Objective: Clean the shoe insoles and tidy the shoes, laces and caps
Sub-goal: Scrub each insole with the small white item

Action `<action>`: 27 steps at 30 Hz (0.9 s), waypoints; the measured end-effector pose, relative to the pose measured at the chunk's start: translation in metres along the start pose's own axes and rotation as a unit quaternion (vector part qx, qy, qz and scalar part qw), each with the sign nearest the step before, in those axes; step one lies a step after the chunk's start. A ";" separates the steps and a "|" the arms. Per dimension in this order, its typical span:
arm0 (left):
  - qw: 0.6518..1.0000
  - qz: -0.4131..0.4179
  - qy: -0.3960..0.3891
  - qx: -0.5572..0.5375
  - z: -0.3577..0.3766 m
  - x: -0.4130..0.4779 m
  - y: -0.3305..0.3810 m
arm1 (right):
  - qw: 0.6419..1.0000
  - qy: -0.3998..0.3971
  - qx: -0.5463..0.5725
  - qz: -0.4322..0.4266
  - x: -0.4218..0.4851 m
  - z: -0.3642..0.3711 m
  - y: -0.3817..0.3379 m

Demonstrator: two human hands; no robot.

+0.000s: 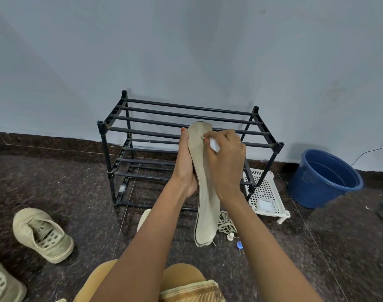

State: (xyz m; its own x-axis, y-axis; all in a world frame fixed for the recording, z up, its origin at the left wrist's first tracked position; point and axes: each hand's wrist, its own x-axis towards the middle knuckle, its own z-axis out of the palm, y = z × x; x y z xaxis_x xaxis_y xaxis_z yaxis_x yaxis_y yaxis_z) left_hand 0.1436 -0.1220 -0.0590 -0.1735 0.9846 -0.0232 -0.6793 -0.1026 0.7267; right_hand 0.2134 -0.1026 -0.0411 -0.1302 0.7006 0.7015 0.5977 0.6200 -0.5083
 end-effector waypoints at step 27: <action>0.999 -0.030 0.006 0.017 0.002 -0.006 0.003 | 0.999 -0.008 -0.003 -0.033 -0.005 -0.002 0.016</action>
State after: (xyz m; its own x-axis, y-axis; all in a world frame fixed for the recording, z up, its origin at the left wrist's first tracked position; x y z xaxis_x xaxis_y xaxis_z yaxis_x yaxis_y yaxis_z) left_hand 0.1443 -0.1280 -0.0556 -0.1422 0.9870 -0.0754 -0.6634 -0.0385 0.7473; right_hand 0.2254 -0.0975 -0.0514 -0.1823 0.6640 0.7252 0.5924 0.6628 -0.4580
